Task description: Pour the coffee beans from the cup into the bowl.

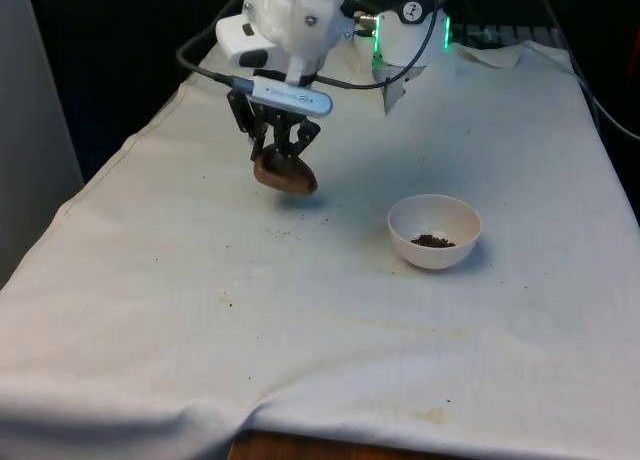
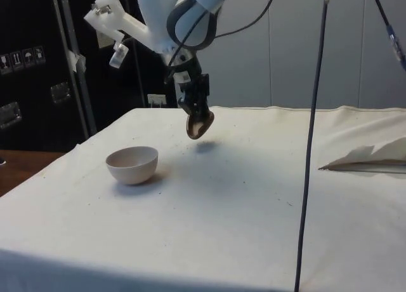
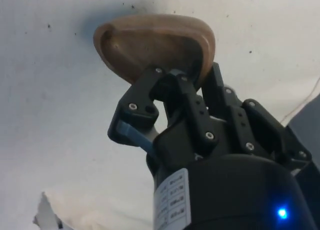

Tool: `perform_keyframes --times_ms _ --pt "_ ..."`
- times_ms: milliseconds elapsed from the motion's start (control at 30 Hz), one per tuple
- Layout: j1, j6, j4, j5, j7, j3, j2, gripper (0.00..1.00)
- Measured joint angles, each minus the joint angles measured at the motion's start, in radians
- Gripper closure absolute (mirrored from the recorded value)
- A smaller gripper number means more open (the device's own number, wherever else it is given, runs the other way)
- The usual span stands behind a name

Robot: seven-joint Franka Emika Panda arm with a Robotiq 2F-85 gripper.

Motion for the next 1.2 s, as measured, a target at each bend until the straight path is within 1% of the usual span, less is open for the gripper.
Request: perform_keyframes --times_ms 233,267,467,500,567,733,767,833,867,900,1033,1067,1100,1200 --pt "0.0 0.037 0.0 0.079 -0.066 -0.021 0.009 0.97" --pt "0.0 0.037 0.0 0.079 -0.066 -0.021 0.009 0.97" --pt "0.0 0.057 0.0 0.144 -0.117 -0.033 0.013 0.97" --pt "0.0 0.057 0.0 0.144 -0.117 -0.033 0.013 0.97" --pt "0.0 0.071 0.0 0.179 -0.144 -0.039 0.016 0.97" --pt "0.0 0.091 0.001 0.238 -0.191 -0.049 0.022 0.97" --pt "0.0 0.096 0.001 0.262 -0.211 -0.053 0.023 0.97" --pt "0.0 0.096 0.001 0.262 -0.211 -0.053 0.023 0.97" --pt "0.0 0.1 0.001 0.274 -0.222 -0.055 0.024 0.97" --pt "0.0 0.107 0.001 0.298 -0.242 -0.059 0.025 0.97" --pt "0.0 0.115 0.0 0.347 -0.287 -0.065 0.027 0.97" --pt "-0.001 0.121 -0.001 0.374 -0.314 -0.071 0.031 0.97" --pt "-0.001 0.121 -0.001 0.374 -0.314 -0.071 0.031 0.97" --pt "-0.001 0.13 -0.001 0.415 -0.359 -0.081 0.042 0.97"
